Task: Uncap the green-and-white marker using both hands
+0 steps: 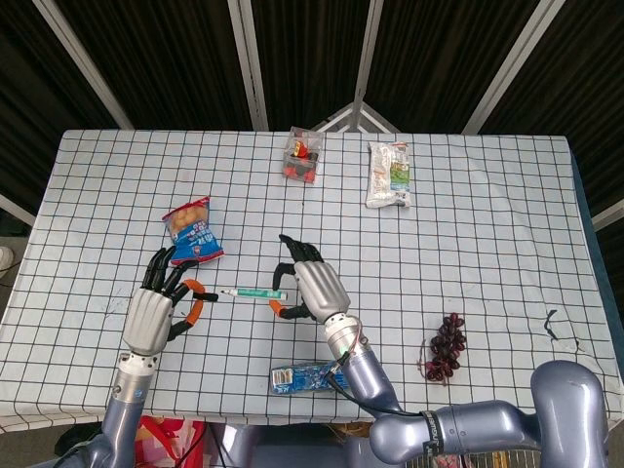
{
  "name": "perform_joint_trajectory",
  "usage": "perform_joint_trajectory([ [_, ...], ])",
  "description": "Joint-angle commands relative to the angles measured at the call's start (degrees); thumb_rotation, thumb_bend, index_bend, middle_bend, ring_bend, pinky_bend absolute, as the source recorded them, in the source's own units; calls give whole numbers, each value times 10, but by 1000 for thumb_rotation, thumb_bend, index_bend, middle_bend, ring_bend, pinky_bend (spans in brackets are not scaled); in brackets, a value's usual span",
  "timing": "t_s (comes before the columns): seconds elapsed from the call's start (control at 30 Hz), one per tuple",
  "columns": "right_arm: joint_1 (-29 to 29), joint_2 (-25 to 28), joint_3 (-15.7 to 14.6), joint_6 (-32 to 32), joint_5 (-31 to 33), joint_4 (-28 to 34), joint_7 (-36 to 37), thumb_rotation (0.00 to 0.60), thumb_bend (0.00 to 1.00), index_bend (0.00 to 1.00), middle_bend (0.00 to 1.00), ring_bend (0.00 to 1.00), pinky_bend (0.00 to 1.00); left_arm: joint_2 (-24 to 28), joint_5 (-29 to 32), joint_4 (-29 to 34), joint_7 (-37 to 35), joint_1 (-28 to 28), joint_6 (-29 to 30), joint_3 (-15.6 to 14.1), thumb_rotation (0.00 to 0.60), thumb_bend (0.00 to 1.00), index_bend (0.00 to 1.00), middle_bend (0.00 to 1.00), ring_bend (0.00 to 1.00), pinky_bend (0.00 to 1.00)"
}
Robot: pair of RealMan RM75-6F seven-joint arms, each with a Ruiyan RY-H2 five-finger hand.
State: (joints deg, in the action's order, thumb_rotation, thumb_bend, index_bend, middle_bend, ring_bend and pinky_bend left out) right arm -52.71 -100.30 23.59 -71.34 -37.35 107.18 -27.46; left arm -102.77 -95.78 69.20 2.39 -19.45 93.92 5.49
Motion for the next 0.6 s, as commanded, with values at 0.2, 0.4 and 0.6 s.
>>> perform_joint_trajectory([
  [0.2, 24, 15, -11, 22, 11, -44, 37, 600, 499, 863, 23, 48, 0, 18, 30, -25, -32, 24, 10, 5, 600, 525, 547, 229, 0, 0],
  [0.4, 38, 3, -34, 66, 15, -111, 75, 600, 500, 863, 23, 48, 0, 11, 61, -62, -42, 21, -24, 14, 600, 525, 523, 227, 0, 0],
  [0.6, 45, -20, -49, 107, 8, -180, 109, 600, 500, 863, 22, 48, 0, -12, 76, -109, -54, 6, -66, 15, 600, 494, 371, 173, 0, 0],
])
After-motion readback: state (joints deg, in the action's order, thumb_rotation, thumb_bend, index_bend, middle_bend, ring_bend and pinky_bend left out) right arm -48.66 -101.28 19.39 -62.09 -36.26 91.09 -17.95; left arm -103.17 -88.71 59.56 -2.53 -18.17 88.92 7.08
